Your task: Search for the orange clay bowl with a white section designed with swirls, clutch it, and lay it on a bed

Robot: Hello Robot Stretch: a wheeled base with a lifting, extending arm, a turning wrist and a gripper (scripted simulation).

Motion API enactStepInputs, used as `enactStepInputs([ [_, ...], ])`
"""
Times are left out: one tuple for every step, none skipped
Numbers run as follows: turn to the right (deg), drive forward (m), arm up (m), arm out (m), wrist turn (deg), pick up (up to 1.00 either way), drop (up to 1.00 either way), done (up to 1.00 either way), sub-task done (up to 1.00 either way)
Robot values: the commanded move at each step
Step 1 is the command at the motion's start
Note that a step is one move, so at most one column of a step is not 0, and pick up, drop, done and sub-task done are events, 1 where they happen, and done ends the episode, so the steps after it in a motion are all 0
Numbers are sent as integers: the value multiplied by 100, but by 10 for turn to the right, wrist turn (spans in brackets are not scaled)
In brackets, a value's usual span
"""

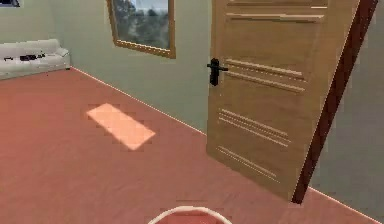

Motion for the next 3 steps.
enactStepInputs([
  [-390,0,0,0,0,0,0,0,0],
  [0,100,0,0,0,0,0,0,0],
  [-60,0,0,0,0,0,0,0,0],
])
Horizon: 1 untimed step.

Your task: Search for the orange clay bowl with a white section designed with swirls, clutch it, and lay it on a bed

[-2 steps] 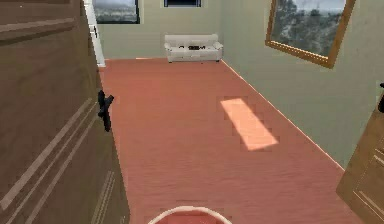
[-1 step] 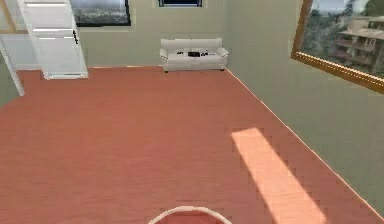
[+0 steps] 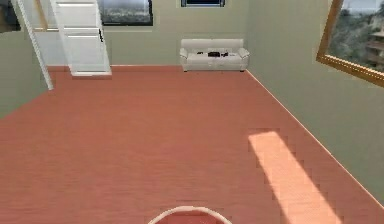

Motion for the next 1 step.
enactStepInputs([
  [0,40,0,0,0,0,0,0,0],
])
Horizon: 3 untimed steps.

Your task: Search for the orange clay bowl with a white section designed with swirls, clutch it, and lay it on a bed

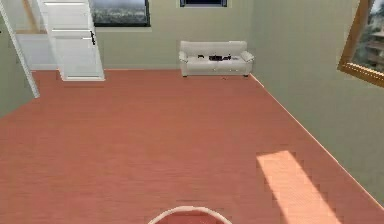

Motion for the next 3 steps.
enactStepInputs([
  [-330,0,0,0,0,0,0,0,0],
  [0,100,0,0,0,0,0,0,0],
  [0,100,0,0,0,0,0,0,0],
])
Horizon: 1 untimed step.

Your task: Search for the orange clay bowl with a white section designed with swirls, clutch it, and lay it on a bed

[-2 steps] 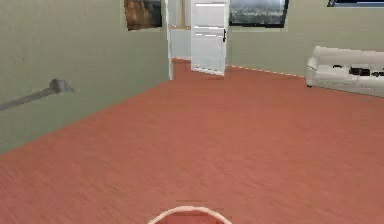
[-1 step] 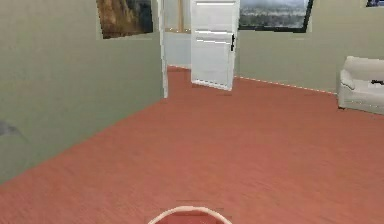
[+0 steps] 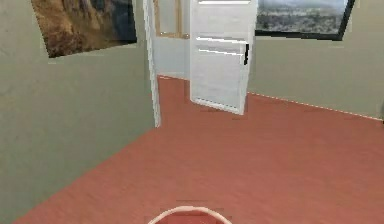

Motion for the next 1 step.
enactStepInputs([
  [0,100,0,0,0,0,0,0,0],
])
